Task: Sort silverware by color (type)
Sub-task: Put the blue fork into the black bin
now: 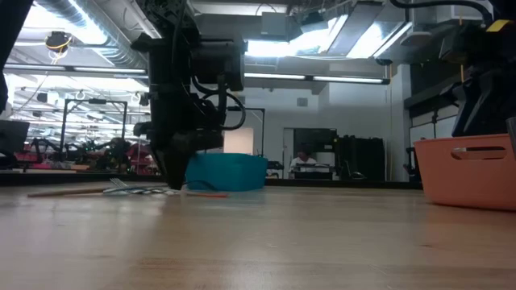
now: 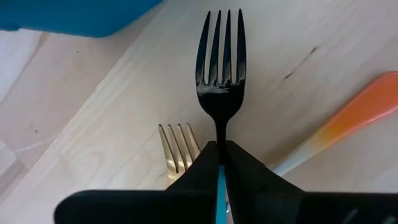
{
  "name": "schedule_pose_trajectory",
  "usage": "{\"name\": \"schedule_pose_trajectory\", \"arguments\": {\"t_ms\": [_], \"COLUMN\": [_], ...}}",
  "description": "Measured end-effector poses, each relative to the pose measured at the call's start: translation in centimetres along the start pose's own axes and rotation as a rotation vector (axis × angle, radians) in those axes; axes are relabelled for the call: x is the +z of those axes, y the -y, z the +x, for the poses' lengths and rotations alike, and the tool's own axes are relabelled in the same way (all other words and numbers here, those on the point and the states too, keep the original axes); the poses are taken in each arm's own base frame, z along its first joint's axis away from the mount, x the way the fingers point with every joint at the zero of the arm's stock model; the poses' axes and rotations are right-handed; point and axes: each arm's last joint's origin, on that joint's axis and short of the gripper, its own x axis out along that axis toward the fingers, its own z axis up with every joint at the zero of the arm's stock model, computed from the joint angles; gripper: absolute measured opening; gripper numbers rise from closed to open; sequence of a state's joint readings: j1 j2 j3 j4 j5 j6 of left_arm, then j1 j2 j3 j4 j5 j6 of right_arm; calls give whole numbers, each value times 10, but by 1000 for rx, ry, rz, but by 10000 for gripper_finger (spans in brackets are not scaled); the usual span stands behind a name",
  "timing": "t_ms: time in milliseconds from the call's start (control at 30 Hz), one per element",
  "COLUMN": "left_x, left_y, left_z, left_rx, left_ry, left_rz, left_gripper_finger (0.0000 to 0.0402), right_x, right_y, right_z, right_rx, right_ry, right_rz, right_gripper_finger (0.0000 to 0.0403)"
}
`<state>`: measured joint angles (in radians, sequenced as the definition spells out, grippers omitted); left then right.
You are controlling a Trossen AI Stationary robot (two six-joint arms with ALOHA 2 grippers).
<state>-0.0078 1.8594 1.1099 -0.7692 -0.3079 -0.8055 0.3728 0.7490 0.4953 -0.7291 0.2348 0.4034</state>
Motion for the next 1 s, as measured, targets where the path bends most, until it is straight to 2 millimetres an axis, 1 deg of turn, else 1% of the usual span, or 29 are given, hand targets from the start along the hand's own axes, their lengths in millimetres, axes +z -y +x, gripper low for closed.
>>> {"name": "schedule_pose_trajectory", "arguments": {"t_ms": [133, 300, 400, 567, 700, 767, 833, 1000], "left_x": [1, 1, 3, 13, 27, 34, 38, 48], "left_y": [1, 3, 8, 23, 34, 36, 36, 34], "left_z": [-6, -22, -33, -51, -62, -66, -69, -72], "left_rx": [-34, -96, -186, -414, -624, -717, -774, -878], "left_ry": [17, 65, 113, 239, 338, 370, 383, 390], "left_rz": [-2, -6, -17, 9, 37, 33, 30, 4], "left_gripper_finger": [6, 6, 5, 5, 6, 6, 7, 7], "right_x": [1, 6, 12, 32, 51, 59, 67, 79], "right_y": [0, -2, -3, -8, -14, -18, -22, -30], "right_z": [0, -3, -7, -16, -21, -23, -23, -12], "right_rx": [4, 18, 31, 59, 92, 110, 120, 113], "right_ry": [10, 42, 73, 246, 429, 509, 576, 641], "right_rz": [3, 11, 19, 40, -30, -86, -139, -236], "right_gripper_finger": [96, 96, 96, 96, 96, 96, 96, 96]}}
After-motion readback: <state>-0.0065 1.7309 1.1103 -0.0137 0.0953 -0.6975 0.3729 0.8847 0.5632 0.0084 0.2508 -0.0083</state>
